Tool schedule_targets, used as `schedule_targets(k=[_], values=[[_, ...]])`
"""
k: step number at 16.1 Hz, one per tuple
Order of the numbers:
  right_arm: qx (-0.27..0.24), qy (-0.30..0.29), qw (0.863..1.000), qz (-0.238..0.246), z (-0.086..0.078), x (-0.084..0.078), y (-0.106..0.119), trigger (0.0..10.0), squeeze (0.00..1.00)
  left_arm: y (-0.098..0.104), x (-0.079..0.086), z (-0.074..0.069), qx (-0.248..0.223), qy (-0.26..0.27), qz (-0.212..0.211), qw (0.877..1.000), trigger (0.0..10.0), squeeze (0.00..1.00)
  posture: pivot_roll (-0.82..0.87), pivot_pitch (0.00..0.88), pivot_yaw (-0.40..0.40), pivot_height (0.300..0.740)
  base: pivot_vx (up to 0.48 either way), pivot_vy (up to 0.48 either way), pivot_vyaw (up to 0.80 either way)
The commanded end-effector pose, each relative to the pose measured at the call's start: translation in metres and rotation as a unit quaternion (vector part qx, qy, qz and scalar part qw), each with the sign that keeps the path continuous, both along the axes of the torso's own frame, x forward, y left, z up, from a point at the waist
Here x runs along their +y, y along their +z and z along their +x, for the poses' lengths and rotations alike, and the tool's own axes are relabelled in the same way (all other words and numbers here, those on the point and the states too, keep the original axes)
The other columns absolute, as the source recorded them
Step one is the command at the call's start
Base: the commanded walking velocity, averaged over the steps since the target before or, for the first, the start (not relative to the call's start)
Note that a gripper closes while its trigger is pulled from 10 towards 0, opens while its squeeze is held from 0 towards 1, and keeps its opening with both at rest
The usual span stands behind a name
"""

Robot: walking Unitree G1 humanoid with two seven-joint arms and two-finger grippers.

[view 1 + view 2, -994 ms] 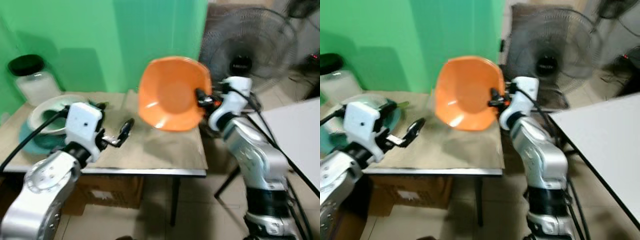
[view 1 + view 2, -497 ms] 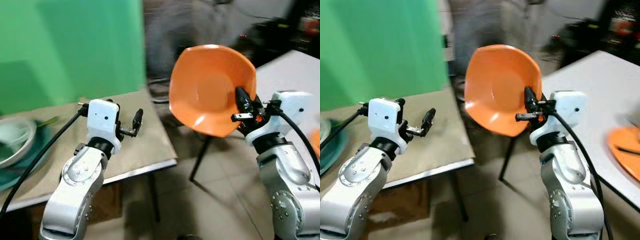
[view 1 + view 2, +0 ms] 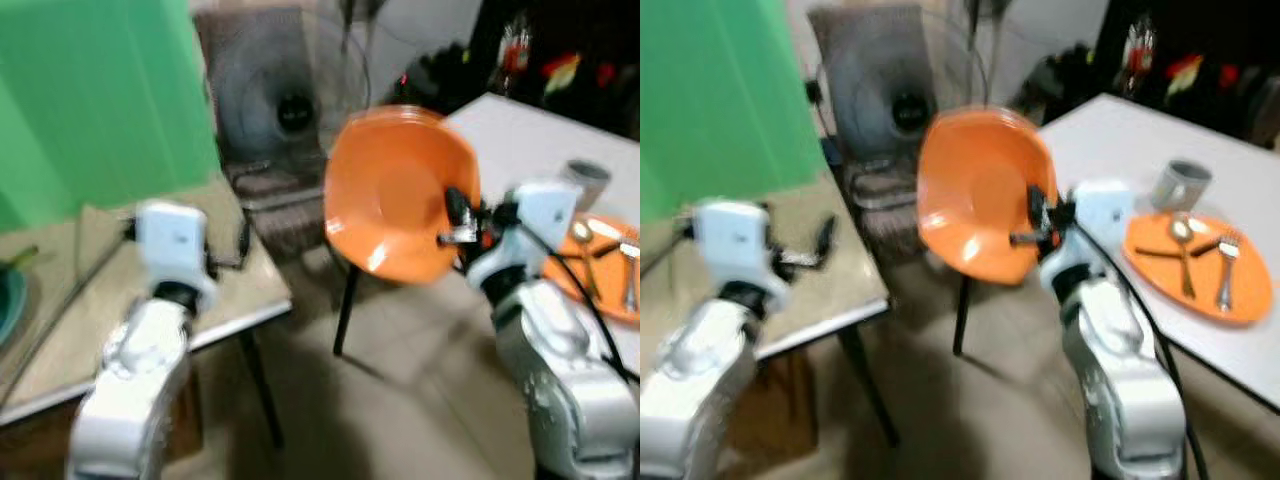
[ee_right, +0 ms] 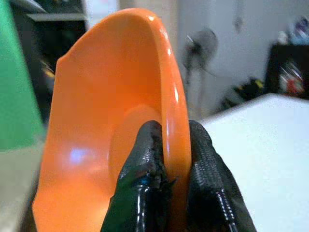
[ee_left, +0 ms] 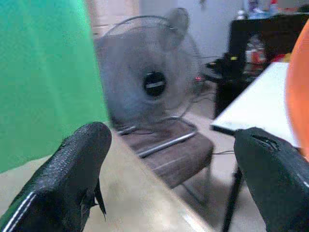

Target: Setting the table

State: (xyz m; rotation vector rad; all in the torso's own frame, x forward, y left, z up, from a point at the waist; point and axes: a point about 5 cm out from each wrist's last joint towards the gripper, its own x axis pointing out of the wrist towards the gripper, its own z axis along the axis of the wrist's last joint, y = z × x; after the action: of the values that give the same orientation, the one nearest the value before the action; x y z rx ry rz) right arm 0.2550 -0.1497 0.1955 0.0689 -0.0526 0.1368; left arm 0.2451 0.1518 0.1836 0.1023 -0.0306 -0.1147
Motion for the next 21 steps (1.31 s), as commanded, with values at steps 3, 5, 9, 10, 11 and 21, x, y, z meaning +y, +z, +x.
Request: schedule_targets(k=[3,5,9,10,11,21], values=[[-0.01,-0.002,1.0,0.007,0.001,0.005,0.007,10.0,0.0,0.005,0.004,0.003,-0.006,0.004,0.003,1.0,10.0,0.0,-0.08,0.0,0.015,0.74,0.0,0.48,-0.8],[-0.004,-0.007,1.0,0.01,0.001,0.005,0.006,10.0,0.0,0.005,0.004,0.004,-0.007,0.004,0.009,1.0,10.0,0.0,-0.08,0.0,0.017,0.74,0.0,0.401,-0.8],[0.003,-0.017,1.0,0.012,0.0,0.006,0.004,10.0,0.0,0.004,0.003,0.009,-0.007,-0.003,0.012,1.0,10.0,0.0,-0.08,0.0,0.024,0.74,0.0,-0.36,-0.8],[0.003,-0.018,1.0,0.013,0.0,0.006,0.004,10.0,0.0,0.004,0.003,0.009,-0.002,-0.001,0.002,1.0,10.0,0.0,-0.08,0.0,0.025,0.74,0.0,0.48,-0.8],[0.003,-0.02,1.0,0.014,0.001,0.006,0.004,10.0,0.0,0.004,0.004,0.01,-0.001,-0.001,0.005,1.0,10.0,0.0,-0.08,0.0,0.024,0.74,0.0,0.48,-0.8],[0.035,-0.008,0.999,0.026,0.008,0.006,-0.002,10.0,0.0,0.002,0.006,0.011,-0.001,0.003,0.016,1.0,10.0,0.0,-0.08,0.0,0.021,0.74,0.0,-0.096,-0.56]])
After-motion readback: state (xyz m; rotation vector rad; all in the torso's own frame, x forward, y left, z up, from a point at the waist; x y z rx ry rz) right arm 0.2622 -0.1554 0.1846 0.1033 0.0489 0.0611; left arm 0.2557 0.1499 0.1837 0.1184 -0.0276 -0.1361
